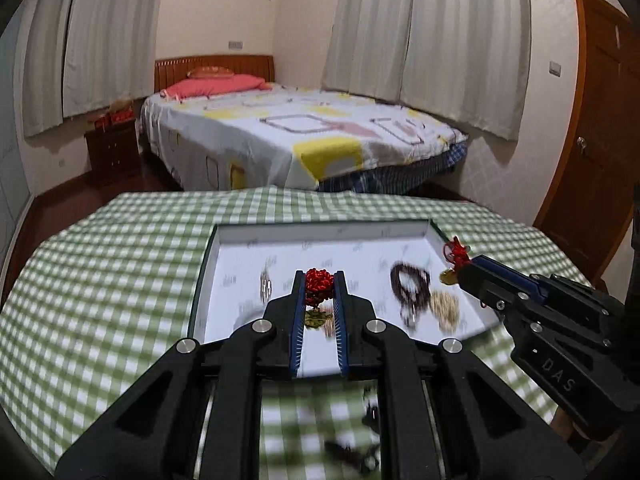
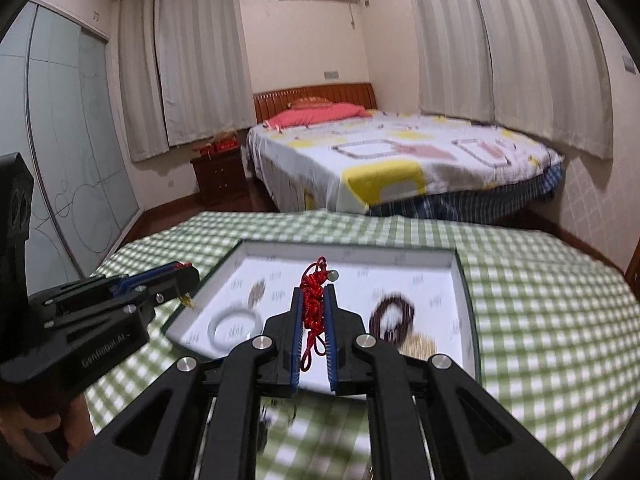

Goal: Organize jewelry
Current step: 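Carry the tassel and flower pendant into the box and open both grippers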

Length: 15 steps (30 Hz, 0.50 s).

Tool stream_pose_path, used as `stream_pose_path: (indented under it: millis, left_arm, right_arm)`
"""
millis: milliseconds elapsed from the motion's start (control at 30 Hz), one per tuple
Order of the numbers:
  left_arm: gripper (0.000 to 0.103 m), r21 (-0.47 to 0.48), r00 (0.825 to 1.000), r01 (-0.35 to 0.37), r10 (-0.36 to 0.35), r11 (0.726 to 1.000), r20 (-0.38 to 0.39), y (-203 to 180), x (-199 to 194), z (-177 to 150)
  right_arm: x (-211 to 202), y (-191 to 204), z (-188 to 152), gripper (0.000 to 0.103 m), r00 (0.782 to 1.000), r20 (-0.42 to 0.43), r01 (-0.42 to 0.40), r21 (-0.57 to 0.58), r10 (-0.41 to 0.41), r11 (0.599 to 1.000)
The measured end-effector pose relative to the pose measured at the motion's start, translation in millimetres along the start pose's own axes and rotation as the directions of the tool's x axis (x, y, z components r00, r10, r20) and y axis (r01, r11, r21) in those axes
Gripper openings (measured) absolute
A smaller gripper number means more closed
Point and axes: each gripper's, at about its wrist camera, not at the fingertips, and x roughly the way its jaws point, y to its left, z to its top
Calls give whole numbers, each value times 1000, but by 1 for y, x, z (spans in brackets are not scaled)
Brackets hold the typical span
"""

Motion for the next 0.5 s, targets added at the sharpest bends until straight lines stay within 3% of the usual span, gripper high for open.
stream_pose_path:
  millis: [233, 500]
  left_arm:
    - [14, -24, 999, -35, 35, 999, -3, 9, 44, 23]
    - [14, -57, 990, -71, 64, 996, -127, 20, 106, 17]
  right_arm:
    - [29, -10, 22, 10, 999, 27, 20, 6, -21, 1000]
    - [86, -26, 4, 10, 995, -93, 34, 42, -30, 999]
